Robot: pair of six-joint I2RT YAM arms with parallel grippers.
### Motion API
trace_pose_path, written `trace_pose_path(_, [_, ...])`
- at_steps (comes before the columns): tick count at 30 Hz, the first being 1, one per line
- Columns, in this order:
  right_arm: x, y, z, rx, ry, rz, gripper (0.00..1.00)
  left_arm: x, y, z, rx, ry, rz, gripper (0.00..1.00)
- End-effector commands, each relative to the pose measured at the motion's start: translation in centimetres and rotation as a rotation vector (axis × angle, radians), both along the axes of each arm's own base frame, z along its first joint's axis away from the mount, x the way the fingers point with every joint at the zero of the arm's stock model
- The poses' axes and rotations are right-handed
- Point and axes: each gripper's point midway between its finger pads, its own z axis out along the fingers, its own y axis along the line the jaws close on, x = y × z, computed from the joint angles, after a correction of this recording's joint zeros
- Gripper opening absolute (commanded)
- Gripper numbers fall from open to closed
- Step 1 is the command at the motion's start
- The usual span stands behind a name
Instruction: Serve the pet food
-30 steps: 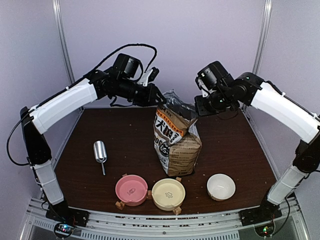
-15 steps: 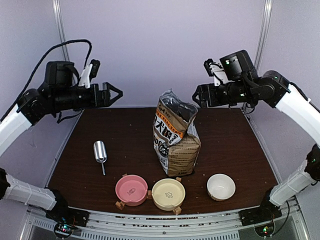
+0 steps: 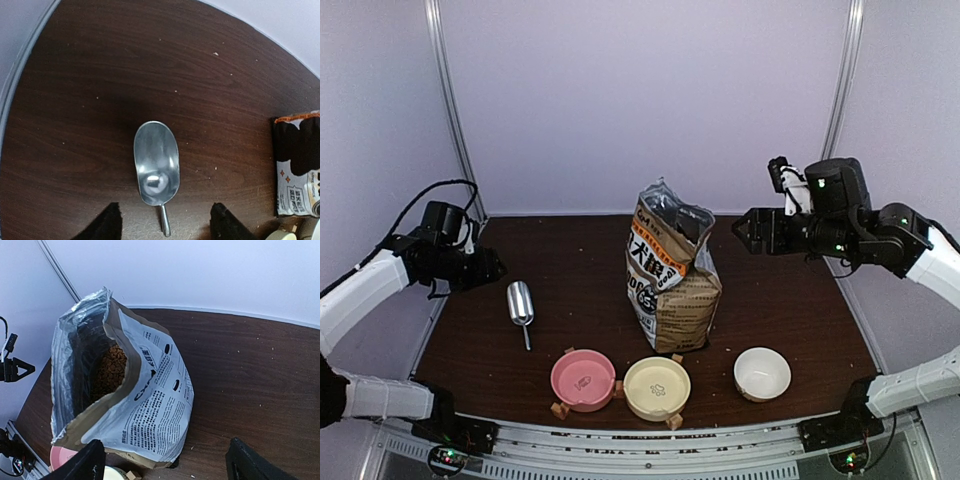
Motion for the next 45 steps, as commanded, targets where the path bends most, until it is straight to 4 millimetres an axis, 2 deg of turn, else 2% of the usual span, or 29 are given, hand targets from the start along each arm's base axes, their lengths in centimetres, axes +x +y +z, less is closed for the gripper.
trace_pose_path(1, [-0.2,-0.6,-0.6,0.075,0.007,-0.048,0.84,2.9,0.6,-1.5,-0.023,-0.014,0.018,0.57])
trace_pose_path(6, [-0.4,-0.6,-1.7,0.091,0.035,-0.053,0.85,4.3,1.9,-4.9,-0.043,0.055,0.059,0.55])
trace_pose_path(11, [0.0,-0.3,-2.4,0.088,0.050,-0.064,0.84,5.5,0.8,-7.0,-0.098,0.098,0.013,0.52])
trace_pose_path(17, [0.4,0.5,-3.0,0.093,0.060,-0.055,0.84,6.2,0.6,-9.3,-0.086,0.150,0.001,0.51])
trace_pose_path(22, [0.7,0.9,-3.3,0.071,0.071,-0.046,0.84,6.5,1.0,-10.8,-0.062,0.190,0.017,0.38])
trace_pose_path(31, [0.4,0.4,-3.8,0.081,0.069,-0.058,0.83,6.4,1.0,-10.9,-0.074,0.183,0.028,0.02])
trace_pose_path(35, [0.5,0.2,-3.3,0.084,0.056,-0.065,0.83,5.5,1.3,-9.4,-0.081,0.150,0.057,0.00])
trace_pose_path(38, [0.4,0.2,-2.6,0.097,0.042,-0.060,0.83,4.7,1.5,-7.0,-0.128,0.089,0.108,0.00])
trace_pose_path(41, [-0.1,0.4,-1.4,0.129,0.012,-0.035,0.83,3.9,0.8,-3.0,-0.270,-0.033,0.164,0.00])
trace_pose_path(45, [-1.1,1.5,1.1,0.211,-0.047,0.041,0.85,2.3,-0.5,4.7,-0.415,-0.242,0.227,0.00])
